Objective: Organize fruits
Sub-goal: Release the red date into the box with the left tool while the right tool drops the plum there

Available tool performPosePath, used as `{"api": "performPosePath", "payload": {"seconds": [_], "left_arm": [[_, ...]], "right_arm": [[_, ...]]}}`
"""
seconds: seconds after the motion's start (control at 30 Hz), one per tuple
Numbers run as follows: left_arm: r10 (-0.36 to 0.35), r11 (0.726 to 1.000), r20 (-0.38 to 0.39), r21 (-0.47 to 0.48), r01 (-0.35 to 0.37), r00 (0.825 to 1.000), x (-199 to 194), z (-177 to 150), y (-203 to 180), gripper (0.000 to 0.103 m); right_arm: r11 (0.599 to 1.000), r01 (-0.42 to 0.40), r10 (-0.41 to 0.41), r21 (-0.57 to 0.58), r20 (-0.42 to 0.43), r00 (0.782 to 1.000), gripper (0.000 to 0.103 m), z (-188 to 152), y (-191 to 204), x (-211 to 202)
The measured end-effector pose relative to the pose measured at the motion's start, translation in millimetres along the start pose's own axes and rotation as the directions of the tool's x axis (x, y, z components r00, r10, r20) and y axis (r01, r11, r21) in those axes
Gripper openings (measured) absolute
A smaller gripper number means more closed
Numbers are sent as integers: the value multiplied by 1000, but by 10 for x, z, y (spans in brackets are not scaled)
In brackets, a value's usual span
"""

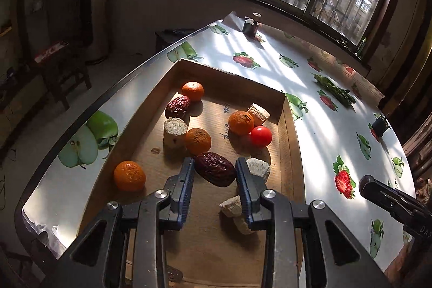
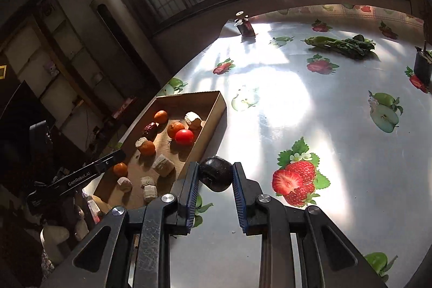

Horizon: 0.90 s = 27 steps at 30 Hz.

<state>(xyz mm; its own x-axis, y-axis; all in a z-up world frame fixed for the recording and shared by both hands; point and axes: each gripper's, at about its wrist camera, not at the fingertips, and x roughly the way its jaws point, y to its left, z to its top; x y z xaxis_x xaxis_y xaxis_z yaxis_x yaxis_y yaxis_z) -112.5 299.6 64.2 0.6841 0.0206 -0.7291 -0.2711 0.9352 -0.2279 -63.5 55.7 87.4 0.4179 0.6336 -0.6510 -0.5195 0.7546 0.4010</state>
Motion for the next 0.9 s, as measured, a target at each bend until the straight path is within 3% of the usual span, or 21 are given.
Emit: {"api": "performPosePath", "payload": {"seconds": [0.13, 0.3, 0.67, 0.83, 0.9], "left_arm": [[33, 999, -9, 23, -32, 999, 76, -67, 61, 30], [55, 998, -43, 23, -54, 998, 234, -83, 104, 30], [62, 996, -74, -55, -67, 995, 334, -110, 262, 32], [79, 995, -42, -59, -81, 996, 193, -106, 278, 44], [86, 995, -17, -53, -87, 996, 96, -96, 254, 50]], "right_arm": [[989, -1, -10, -146, -70, 997, 27, -191, 549, 393], [972, -18, -20, -235, -158, 987, 27, -392, 861, 777], [956, -7, -54, -294, -198, 979, 28, -559, 981, 1025], [955, -5, -56, -298, -193, 980, 29, -577, 1009, 1001], [958, -6, -45, -285, -171, 984, 39, -564, 1004, 940]]}}
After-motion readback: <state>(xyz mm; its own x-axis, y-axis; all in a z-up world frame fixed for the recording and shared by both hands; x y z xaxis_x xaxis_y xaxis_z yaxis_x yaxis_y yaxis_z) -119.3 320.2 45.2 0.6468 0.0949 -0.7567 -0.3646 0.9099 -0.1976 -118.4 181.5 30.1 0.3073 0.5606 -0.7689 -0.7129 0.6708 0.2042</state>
